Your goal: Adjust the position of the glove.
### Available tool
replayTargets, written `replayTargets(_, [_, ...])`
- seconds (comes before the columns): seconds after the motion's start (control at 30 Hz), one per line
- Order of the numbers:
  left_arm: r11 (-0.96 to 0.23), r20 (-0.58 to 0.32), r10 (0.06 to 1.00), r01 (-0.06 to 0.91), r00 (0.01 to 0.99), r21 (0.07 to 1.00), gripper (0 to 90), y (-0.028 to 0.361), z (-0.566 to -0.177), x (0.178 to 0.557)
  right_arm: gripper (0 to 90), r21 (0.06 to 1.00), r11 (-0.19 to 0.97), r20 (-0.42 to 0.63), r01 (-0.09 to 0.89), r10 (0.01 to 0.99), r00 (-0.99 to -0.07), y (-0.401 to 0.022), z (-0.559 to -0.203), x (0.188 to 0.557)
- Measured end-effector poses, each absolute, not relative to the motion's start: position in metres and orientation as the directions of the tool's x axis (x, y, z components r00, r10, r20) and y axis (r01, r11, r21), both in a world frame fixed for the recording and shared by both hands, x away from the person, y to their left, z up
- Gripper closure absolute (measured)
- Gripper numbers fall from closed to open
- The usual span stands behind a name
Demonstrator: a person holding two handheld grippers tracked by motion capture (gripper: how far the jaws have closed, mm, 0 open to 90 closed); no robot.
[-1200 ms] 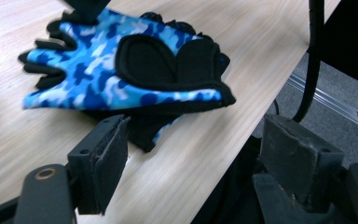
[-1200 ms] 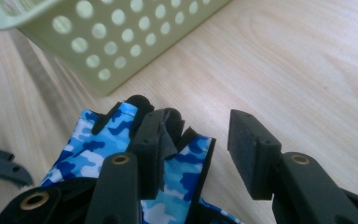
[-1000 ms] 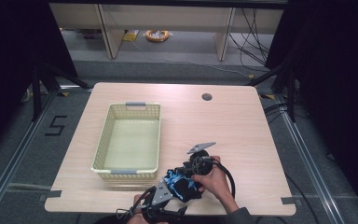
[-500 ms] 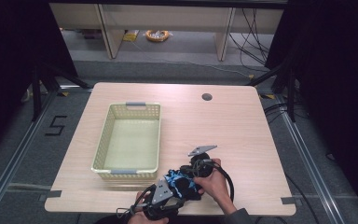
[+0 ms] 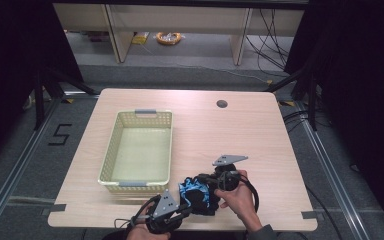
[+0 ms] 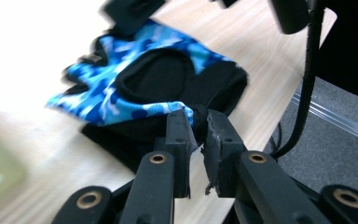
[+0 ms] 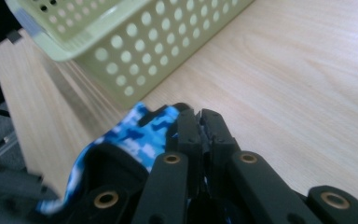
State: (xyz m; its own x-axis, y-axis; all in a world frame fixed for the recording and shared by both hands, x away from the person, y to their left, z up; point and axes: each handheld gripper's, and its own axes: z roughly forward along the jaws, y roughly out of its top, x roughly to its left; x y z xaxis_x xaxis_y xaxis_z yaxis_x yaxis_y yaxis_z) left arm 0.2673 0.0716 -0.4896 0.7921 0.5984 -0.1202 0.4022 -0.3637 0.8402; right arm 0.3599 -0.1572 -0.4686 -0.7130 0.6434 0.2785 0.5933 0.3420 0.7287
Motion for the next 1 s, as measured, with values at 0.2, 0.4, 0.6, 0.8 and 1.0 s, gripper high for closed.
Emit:
replayTargets(0.2, [-0.387, -0.086, 0.603, 0.386, 0.793, 0.837, 81.7, 0.090, -0.486, 0.280, 87.8, 0.776, 0.285, 0.275, 0.563, 0.650, -0.708, -0.169, -0.456, 0.336])
replayTargets(0.4, [-0.388, -0.064, 0.623, 0.378, 0.780, 0.840, 82.8, 0.094, -0.482, 0.295, 87.8, 0.776, 0.241, 0.315, 0.583, 0.653, -0.689, -0.171, -0.450, 0.310])
replayTargets(0.6, [-0.438, -0.021, 0.615, 0.364, 0.788, 0.822, 83.0, 0.087, -0.476, 0.305, 87.8, 0.787, 0.226, 0.307, 0.573, 0.662, -0.683, -0.173, -0.455, 0.291])
replayTargets(0.8, [-0.472, 0.014, 0.604, 0.344, 0.797, 0.812, 82.9, 0.080, -0.484, 0.311, 87.6, 0.787, 0.222, 0.302, 0.576, 0.676, -0.672, -0.172, -0.467, 0.281])
replayTargets(1.0, [-0.510, 0.056, 0.602, 0.330, 0.797, 0.794, 82.5, 0.077, -0.493, 0.312, 86.5, 0.758, 0.261, 0.292, 0.598, 0.684, -0.669, -0.166, -0.479, 0.278])
